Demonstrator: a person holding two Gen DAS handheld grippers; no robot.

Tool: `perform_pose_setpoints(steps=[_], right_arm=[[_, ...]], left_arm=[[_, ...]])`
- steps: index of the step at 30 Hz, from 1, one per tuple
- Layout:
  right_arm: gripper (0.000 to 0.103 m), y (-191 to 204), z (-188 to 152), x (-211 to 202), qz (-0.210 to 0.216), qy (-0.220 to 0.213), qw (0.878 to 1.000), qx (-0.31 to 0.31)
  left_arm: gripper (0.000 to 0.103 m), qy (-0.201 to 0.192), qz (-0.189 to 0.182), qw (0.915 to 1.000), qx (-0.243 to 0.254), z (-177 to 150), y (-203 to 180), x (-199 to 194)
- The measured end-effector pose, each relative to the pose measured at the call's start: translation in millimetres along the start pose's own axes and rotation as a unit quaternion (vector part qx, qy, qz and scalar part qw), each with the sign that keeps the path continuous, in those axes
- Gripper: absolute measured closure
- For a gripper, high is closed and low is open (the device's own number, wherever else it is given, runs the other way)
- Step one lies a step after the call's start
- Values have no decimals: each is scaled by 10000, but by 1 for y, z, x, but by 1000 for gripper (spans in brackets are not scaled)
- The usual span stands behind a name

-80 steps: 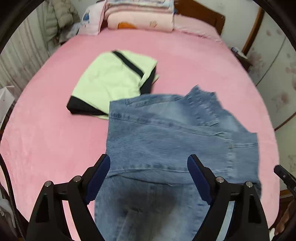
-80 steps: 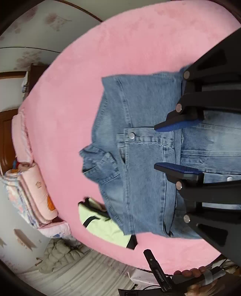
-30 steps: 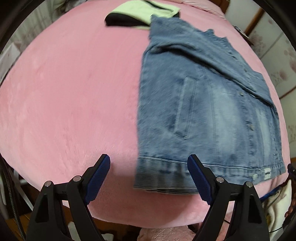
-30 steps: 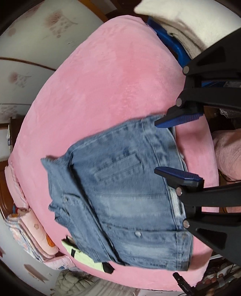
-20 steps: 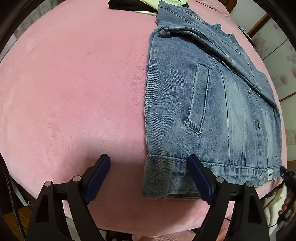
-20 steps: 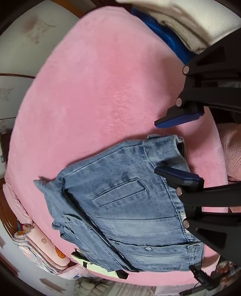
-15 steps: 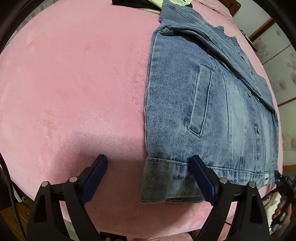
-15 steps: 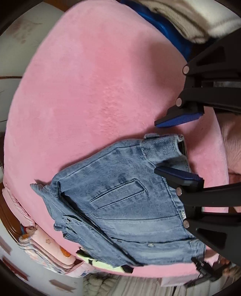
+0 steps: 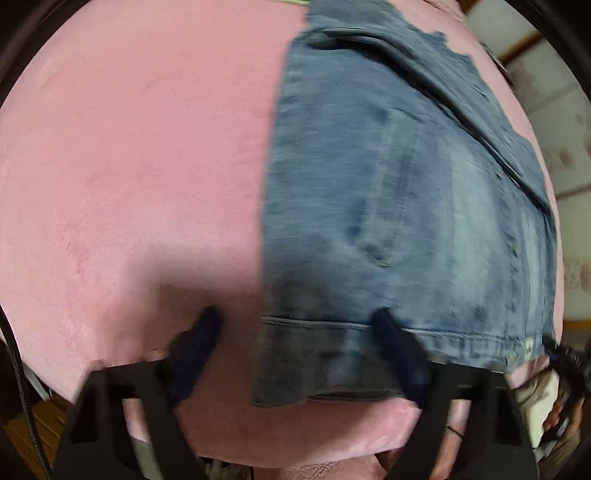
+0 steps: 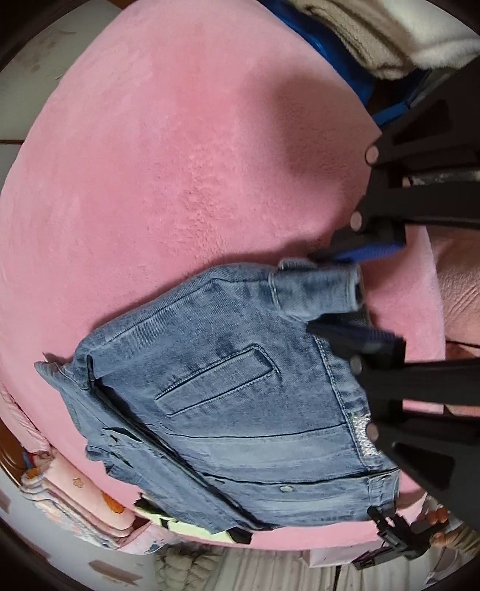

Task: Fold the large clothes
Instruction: 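Grasp the jacket hem with both tools, then lift the hem with both tools and fold it over onto the collar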

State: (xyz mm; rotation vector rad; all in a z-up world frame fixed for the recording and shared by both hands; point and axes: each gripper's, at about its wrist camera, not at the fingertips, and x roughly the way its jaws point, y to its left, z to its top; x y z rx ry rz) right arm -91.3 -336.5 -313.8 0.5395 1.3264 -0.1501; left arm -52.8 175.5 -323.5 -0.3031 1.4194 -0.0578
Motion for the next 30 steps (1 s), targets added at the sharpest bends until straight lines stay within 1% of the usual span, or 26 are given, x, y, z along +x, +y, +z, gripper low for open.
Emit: perform_pose_setpoints(steps=[1, 2, 4, 5, 7, 8, 10, 13, 15, 17, 18, 20, 22, 23, 24, 25, 26, 27, 28, 29, 30], right_arm=[[79, 4, 1, -2, -70, 6, 9999, -83], [81, 7, 2, -3, -126, 7, 9998, -164], [85, 15, 3, -9, -252, -13, 9991, -334], [91, 20, 5, -13, -267, -19, 9989, -386], [92, 29, 8, -26, -180, -38, 9987, -468], [92, 31, 10, -30, -173, -37, 9985, -513], [92, 42, 15, -43, -126, -53, 9976, -671], [92, 58, 28, -65, 43, -59, 9960, -887], [92, 71, 42, -80, 205, -59, 9942, -1052], [92, 85, 60, -92, 335, -92, 9921, -1208], [92, 95, 75, -100, 437, -143, 9902, -1321], [92, 108, 100, -109, 595, -222, 9879, -1412], [93, 120, 137, -115, 777, -289, 9860, -1445], [93, 127, 161, -116, 877, -310, 9853, -1432], [93, 131, 178, -116, 943, -313, 9851, -1406], [93, 138, 203, -113, 1018, -302, 9850, -1362], [93, 141, 217, -110, 1045, -295, 9851, -1335], [93, 148, 243, -104, 1055, -289, 9857, -1282], [92, 153, 260, -99, 1045, -288, 9862, -1252], [92, 161, 286, -89, 970, -336, 9873, -1212], [88, 165, 304, -80, 881, -369, 9887, -1158]], left_arm=[[64, 28, -43, 9999, 148, 0, -8, -1], [80, -3, 214, 9993, 313, 0, -16, -4], [87, 14, 537, 9965, 639, 3, -34, -8], [89, 45, 637, 9956, 692, 5, -40, -11], [91, 81, 741, 9949, 686, 11, -47, -21], [91, 91, 715, 9955, 622, 15, -51, -26], [91, 72, 516, 9978, 413, 25, -54, -43], [91, -93, 153, 9998, 57, 46, -61, -75], [92, -255, -108, 9994, -184, 68, -70, -99], [92, -410, -261, 9981, -385, 89, -77, -118], [92, -499, -324, 9970, -503, 100, -77, -127], [92, -698, -456, 9929, -847, 134, -83, -142], [92, -839, -505, 9888, -1130, 167, -83, -153], [92, -941, -475, 9864, -1265, 191, -86, -155], [92, -984, -436, 9852, -1335, 205, -92, -154], [92, -1031, -359, 9832, -1464, 230, -95, -151], [91, -1073, -314, 9810, -1586, 247, -97, -148], [90, -1122, -277, 9782, -1726, 263, -99, -141], [88, -1175, -221, 9743, -1907, 286, -98, -133], [80, -1245, -152, 9711, -2032, 302, -92, -129], [71, -1343, -88, 9686, -2091, 309, -90, -123]])
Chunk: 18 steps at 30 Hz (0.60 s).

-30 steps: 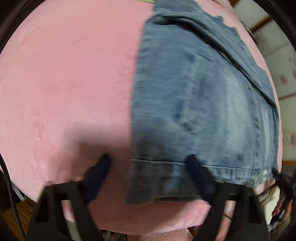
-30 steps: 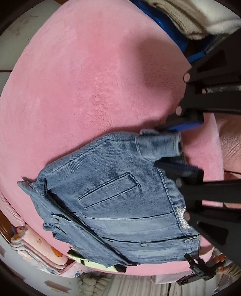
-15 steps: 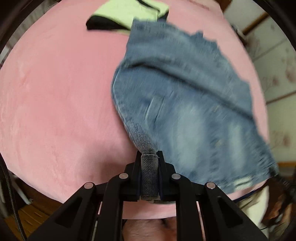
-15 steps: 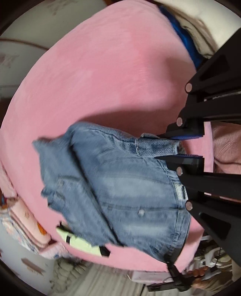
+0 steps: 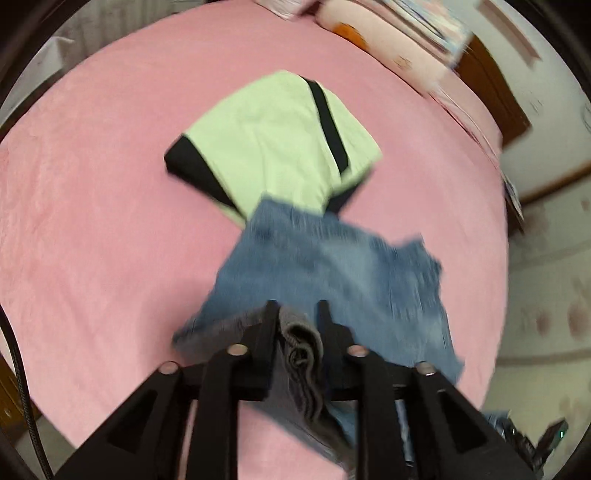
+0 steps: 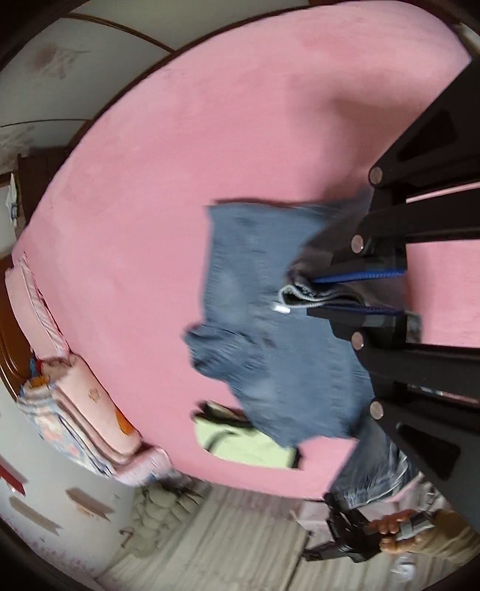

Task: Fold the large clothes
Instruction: 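Lift the hem with both tools and fold it over onto the collar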

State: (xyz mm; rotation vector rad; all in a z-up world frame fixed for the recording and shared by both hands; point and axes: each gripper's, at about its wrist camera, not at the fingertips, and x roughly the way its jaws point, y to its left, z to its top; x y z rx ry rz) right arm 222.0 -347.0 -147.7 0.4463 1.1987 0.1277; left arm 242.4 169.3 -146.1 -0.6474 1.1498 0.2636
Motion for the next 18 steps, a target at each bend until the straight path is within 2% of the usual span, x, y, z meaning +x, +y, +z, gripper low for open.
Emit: perform_pose_setpoints(steps=[1, 2, 3, 5, 8, 11, 14, 18], right_arm=[[88, -4, 10, 8, -68, -24, 10000, 69], [81, -12, 29, 21, -181, -115, 9995, 241], [68, -17, 38, 30, -248, -149, 9990, 340], [61, -28, 55, 48, -430, -206, 9975, 514], [61, -35, 59, 67, -377, -160, 9980, 482], [61, -44, 52, 88, -418, 48, 9986, 307], [61, -54, 39, 115, -611, 388, 9972, 164], [61, -61, 24, 141, -737, 593, 9955, 32]], left_arm=[[46, -140, 113, 9998, -51, 10, -2, 8], [23, -273, 295, 9991, -99, 18, -5, 16], [18, -443, 471, 9979, -100, 24, -8, 22], [17, -564, 677, 9961, -6, 30, -9, 31], [17, -445, 897, 9943, 363, 32, -8, 51], [17, -330, 1046, 9893, 960, 25, -7, 70], [17, -108, 1034, 9813, 1619, 15, -8, 91], [18, 182, 910, 9661, 2407, 3, -12, 123]])
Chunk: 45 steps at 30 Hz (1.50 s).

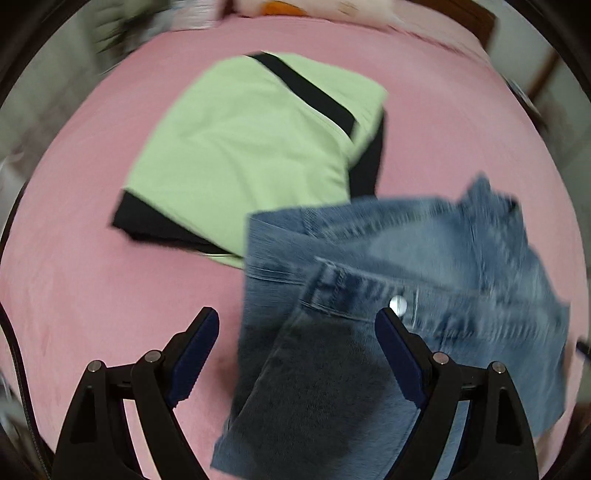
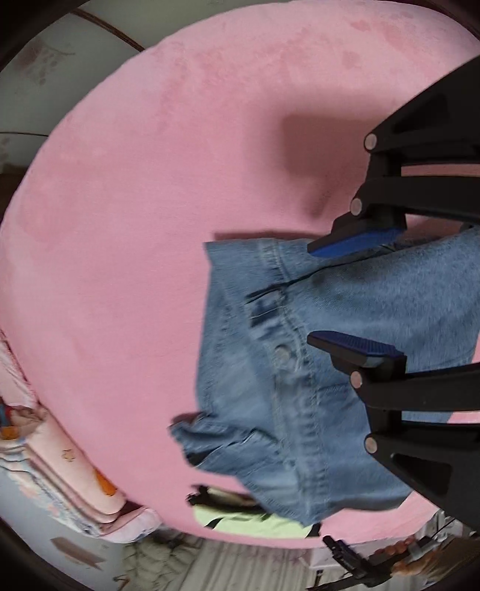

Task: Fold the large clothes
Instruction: 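Lift the hem with both tools and fold it over onto the collar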

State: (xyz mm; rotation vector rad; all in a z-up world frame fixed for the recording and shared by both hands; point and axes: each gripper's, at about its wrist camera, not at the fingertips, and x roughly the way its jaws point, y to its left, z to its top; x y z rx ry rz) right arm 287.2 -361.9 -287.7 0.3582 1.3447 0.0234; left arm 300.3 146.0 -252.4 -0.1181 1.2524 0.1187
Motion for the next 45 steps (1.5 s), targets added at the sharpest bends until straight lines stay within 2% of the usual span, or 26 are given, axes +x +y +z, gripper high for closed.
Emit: perform_pose_setpoints(steps=[3, 8, 12, 15, 22, 25, 27, 28, 29, 30, 32, 33, 34, 38, 42, 45], right_arm=[[61, 9, -5, 11, -125, -85, 9995, -262], [61, 27, -3, 24, -182, -219, 9969, -733], [61, 29, 3, 36, -318, -220, 9957, -842], [61, 28, 7, 46, -394, -175, 9953, -870], [59, 26, 11, 61, -284, -40, 9942, -1038], [54, 27, 14, 68, -196, -51, 9944, -1038], [53, 28, 14, 70, -202, -78, 9949, -987], [53, 29, 14, 70, -237, -103, 9947, -998], [56, 30, 13, 70, -282, -134, 9942, -1026], [61, 31, 11, 69, -319, -160, 9936, -1070], [71, 34, 9, 67, -313, -184, 9930, -1127], [76, 35, 7, 64, -346, -252, 9922, -1175], [77, 37, 5, 60, -338, -304, 9914, -1230], [80, 43, -3, 44, -392, -551, 9891, -1306], [80, 41, -8, 15, -394, -982, 9879, -1135], [80, 37, -7, -12, -289, -1361, 9859, -934]], left_arm=[[18, 94, -62, 9992, 395, -1, -7, 21], [18, 158, -263, 9968, 738, 3, -11, 43], [17, 245, -346, 9944, 964, 5, -13, 55], [11, 397, -387, 9921, 1124, 5, -15, 64], [7, 477, -526, 9926, 981, 10, -9, 79], [7, 436, -533, 9934, 918, 9, -5, 80], [13, 400, -502, 9940, 884, 8, -6, 77], [25, 381, -568, 9939, 866, 7, -6, 75], [42, 328, -707, 9933, 853, 5, -7, 70], [45, 277, -600, 9941, 857, 3, -9, 66], [60, 187, -420, 9950, 887, -1, -11, 60], [63, 135, -356, 9954, 878, -3, -11, 57], [73, 86, -308, 9959, 846, -7, -11, 52], [83, -305, -33, 9957, 877, -16, -14, 28], [84, -823, 144, 9934, 784, -12, -20, -9], [85, -1295, 326, 9875, 842, -7, -35, -36]])
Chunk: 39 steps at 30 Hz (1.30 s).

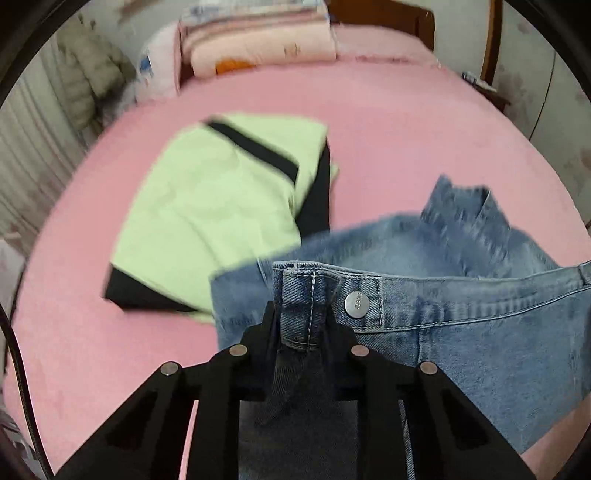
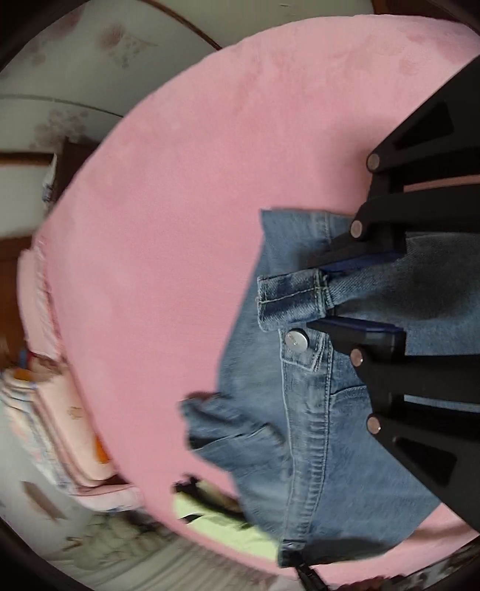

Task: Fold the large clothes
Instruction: 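Lift the hem with both tools and fold it over onto the collar, then open both tools to release the folded hem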

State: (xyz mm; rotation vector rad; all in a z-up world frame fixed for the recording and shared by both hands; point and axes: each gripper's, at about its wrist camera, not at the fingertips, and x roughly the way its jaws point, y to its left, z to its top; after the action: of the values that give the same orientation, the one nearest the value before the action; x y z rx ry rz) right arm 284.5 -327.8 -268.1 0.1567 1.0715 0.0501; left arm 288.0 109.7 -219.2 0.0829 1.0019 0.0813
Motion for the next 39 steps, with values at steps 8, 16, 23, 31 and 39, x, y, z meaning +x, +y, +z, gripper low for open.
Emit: perform_pose_setpoints(steps=[8, 16, 23, 31, 39], right_arm=[[80, 0, 38, -6, -130, -614, 9979, 185], [79, -4, 35, 96, -679, 52, 9977, 2], [71, -2, 30, 112, -940, 122, 9955, -78], [66, 34, 30, 53, -1340, -238, 9895, -486], [62, 119, -42, -5, 425, -421, 9979, -250]], left_arm=[[85, -162, 257, 9992, -257, 41, -6, 25], [83, 59, 687, 9976, -57, 33, -25, 107], [66, 0, 931, 9956, 34, 30, -31, 114], [24, 5, 634, 9978, 178, 26, -45, 49], [9, -238, 99, 9997, -19, -30, -90, -18]])
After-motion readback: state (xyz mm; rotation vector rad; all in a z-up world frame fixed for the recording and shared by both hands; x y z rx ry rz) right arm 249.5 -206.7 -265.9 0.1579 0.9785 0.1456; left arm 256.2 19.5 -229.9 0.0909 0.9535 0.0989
